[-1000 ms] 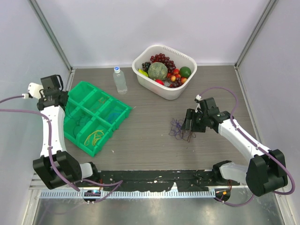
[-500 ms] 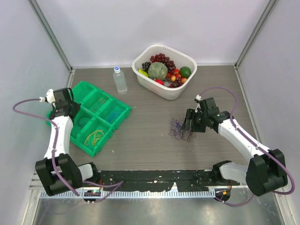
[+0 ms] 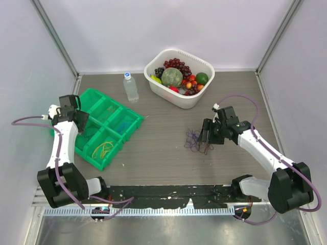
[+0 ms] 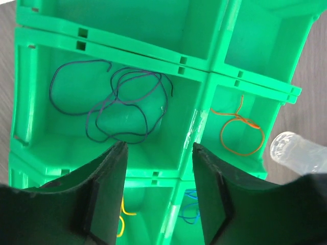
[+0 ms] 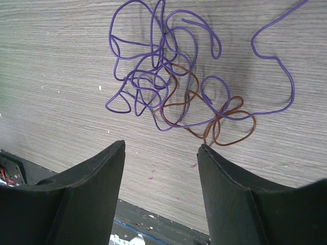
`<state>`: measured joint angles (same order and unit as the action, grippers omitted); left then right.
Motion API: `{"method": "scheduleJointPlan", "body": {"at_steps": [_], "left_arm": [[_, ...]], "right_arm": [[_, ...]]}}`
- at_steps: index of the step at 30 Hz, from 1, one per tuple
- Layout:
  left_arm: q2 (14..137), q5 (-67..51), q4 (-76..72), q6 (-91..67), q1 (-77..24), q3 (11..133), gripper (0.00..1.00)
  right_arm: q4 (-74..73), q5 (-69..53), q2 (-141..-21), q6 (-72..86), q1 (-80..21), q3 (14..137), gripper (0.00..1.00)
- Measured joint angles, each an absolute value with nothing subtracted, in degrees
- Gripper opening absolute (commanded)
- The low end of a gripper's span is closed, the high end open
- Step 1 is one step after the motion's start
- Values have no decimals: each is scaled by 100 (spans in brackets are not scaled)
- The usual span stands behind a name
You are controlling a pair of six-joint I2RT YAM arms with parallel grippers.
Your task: Untangle the cables
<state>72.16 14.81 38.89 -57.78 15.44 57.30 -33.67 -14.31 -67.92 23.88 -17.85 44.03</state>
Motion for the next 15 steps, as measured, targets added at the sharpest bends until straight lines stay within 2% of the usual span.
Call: {"method": "scheduleJointPlan", "body": {"at_steps": [5,8,10,15], "left_arm": [[7050,1660,4495,-6259,1435,5968,58],[6895,1518,4622,-6337,954,5968,56],[6779,1302,4589,-6388,342,5966,55],[6477,840,4174,-6403,-2272,5859,54]], "right_arm": [[-3422,-1431,-6873,2397,-1785,4451,64],[-3441,-1424,-7030,2418,-1785,4521,64],[-3463,-1378,-7183,2451,-1785,4609,64],[-3607,-985,-7605,2571,-1785,4987,63]]}}
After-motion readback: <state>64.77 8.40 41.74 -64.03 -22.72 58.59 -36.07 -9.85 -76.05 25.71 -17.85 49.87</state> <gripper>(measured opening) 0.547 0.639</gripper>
